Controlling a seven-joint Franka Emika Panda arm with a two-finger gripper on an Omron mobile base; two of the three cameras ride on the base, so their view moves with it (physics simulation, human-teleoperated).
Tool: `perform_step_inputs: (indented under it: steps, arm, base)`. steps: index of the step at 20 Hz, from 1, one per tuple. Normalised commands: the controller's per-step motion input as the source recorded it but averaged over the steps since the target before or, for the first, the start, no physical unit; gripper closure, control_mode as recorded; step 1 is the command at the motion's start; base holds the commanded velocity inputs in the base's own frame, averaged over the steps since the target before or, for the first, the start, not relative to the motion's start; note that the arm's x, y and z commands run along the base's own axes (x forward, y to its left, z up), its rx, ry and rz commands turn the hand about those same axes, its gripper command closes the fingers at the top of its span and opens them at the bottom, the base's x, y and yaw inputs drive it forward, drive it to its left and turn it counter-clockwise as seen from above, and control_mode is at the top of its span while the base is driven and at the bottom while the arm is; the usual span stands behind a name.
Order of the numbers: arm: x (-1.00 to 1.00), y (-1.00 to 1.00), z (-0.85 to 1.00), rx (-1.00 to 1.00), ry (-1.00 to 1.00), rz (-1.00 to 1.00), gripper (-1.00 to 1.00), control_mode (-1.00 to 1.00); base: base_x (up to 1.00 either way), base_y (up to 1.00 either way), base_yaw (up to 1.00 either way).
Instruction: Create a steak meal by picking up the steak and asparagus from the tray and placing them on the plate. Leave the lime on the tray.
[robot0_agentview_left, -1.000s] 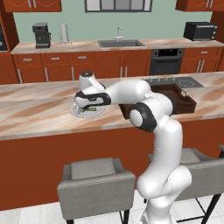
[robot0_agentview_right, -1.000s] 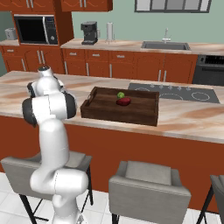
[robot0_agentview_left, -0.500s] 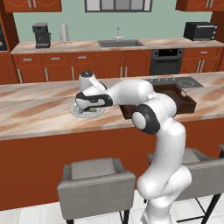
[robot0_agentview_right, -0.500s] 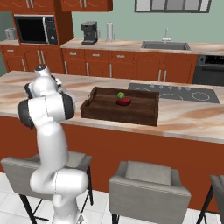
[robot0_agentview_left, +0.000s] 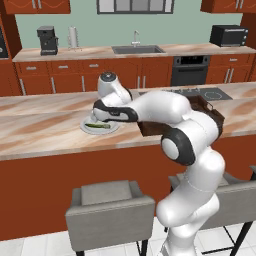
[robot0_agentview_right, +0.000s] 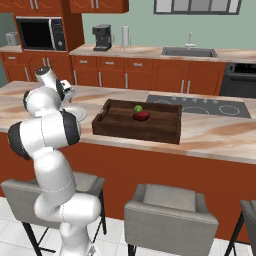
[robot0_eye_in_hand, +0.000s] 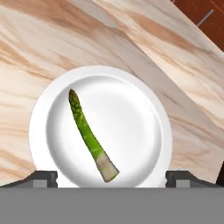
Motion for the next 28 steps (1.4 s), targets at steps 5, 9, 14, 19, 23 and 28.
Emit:
perform_step_inputs:
  steps: [5,9,14,19,23,28]
  arm:
    - [-0.28,-0.54,0.85,0.06,-0.05,-0.15,-1.00,-1.00]
    - [-0.15,-0.56,0.58,0.09,0.00,-0.38,-1.00,-1.00]
    - [-0.03,-0.74,0.30,0.11,0.00,-0.48,-1.00,-1.00]
    - [-0.10,-0.94,0.09,0.13,0.04,-0.49,-1.00,-1.00]
    - [-0.06,-1.00,0.00,0.13,0.08,-0.38,-1.00,-1.00]
    - [0.04,-0.93,-0.03,0.09,0.10,-0.27,-1.00,-1.00]
  base:
    - [0.00,0.00,0.00]
    - [0.00,0.00,0.00]
    - [0.00,0.00,0.00]
    - [0.00,0.00,0.00]
    - [0.00,0.00,0.00]
    - [0.00,0.00,0.00]
